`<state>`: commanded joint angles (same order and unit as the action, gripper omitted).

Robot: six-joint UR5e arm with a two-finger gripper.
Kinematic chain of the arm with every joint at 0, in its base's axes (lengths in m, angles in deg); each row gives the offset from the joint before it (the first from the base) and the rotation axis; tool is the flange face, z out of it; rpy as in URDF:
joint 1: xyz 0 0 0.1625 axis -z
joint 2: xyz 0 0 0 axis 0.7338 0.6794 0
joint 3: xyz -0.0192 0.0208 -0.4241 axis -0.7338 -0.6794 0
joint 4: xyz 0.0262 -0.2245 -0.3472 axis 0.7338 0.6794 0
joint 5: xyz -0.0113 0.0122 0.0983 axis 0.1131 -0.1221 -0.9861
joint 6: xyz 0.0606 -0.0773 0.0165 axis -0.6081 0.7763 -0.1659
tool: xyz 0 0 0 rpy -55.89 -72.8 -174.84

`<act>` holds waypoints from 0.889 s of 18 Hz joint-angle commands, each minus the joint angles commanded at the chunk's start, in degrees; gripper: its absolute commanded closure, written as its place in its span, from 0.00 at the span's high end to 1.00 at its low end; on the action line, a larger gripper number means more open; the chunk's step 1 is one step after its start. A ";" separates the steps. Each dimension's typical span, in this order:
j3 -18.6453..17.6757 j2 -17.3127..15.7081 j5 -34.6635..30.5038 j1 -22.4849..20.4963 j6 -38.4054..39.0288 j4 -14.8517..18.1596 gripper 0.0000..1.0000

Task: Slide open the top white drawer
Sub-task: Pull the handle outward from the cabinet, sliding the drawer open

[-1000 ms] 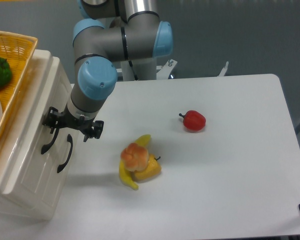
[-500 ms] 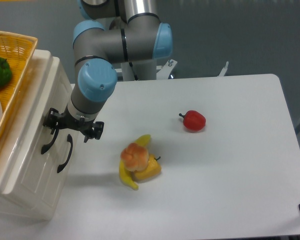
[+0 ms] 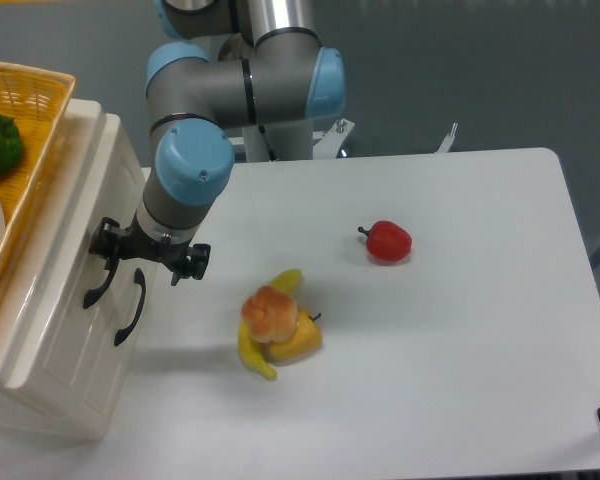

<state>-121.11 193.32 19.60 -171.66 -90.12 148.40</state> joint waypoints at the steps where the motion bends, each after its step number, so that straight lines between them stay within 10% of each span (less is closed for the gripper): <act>1: 0.09 0.09 0.00 -0.09 0.00 -0.09 1.00; 16: 0.44 0.09 -2.28 -1.84 -0.79 0.09 1.00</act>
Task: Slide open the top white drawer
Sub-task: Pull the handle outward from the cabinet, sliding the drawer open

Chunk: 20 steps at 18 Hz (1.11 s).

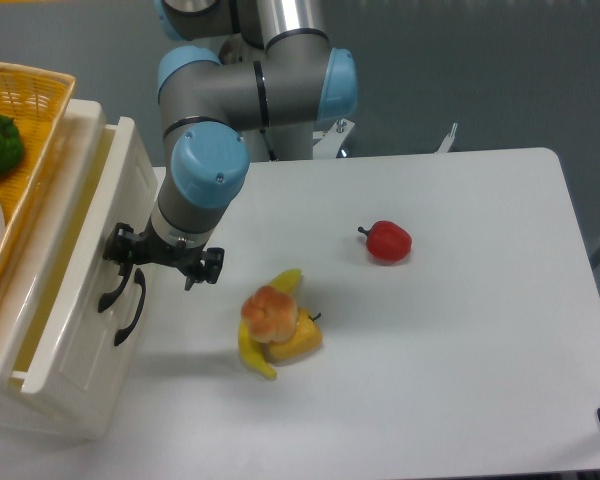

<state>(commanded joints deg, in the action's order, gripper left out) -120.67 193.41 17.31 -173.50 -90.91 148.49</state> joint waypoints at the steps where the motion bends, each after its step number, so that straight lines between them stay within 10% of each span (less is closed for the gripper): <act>1: 0.00 0.00 0.00 -0.17 -0.09 -0.17 1.00; 20: 0.70 0.18 -0.09 -5.54 -1.14 -0.26 1.00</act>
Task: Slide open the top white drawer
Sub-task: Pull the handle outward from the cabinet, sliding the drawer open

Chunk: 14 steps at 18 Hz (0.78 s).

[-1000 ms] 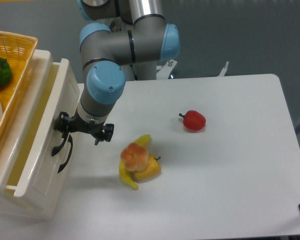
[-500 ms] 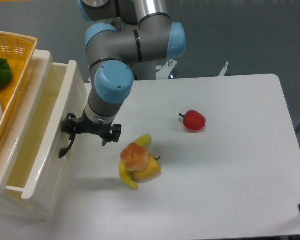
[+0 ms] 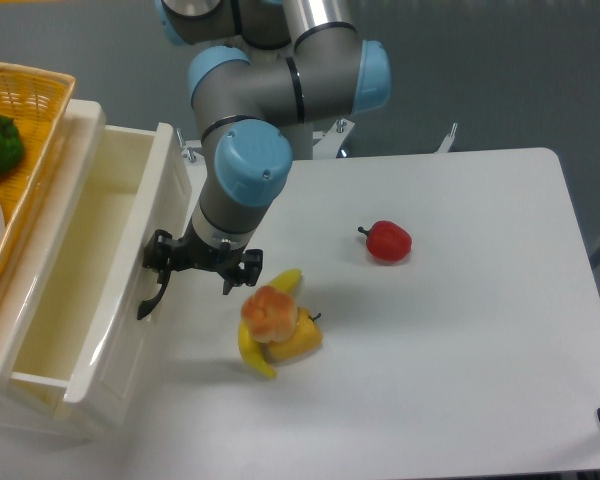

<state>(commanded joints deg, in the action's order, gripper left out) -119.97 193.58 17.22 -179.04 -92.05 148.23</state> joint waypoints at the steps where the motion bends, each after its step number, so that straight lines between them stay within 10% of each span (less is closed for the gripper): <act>1: 0.00 0.17 0.09 -0.18 0.00 0.00 1.00; 14: 0.26 0.97 0.09 -4.57 -4.03 0.09 1.00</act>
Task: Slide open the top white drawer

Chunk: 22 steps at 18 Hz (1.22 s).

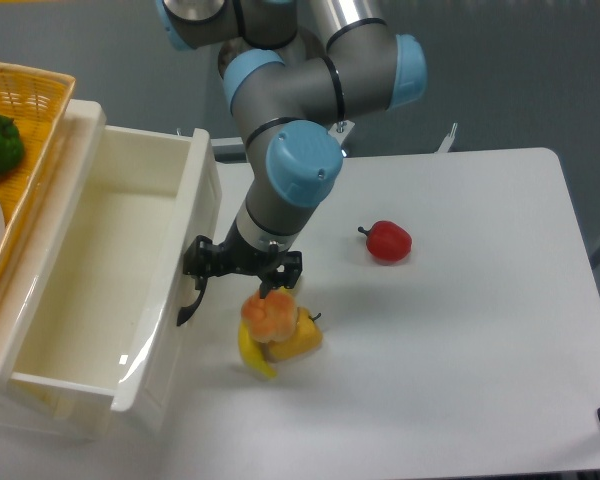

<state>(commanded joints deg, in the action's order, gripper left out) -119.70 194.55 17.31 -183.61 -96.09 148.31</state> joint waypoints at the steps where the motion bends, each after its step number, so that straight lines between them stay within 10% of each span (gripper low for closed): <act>1: 0.00 -0.09 0.00 -0.44 -0.27 0.00 1.00; 22: 0.88 -0.26 0.09 -3.52 -0.45 0.18 1.00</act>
<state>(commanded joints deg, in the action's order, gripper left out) -118.82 194.29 17.40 -187.12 -96.54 148.49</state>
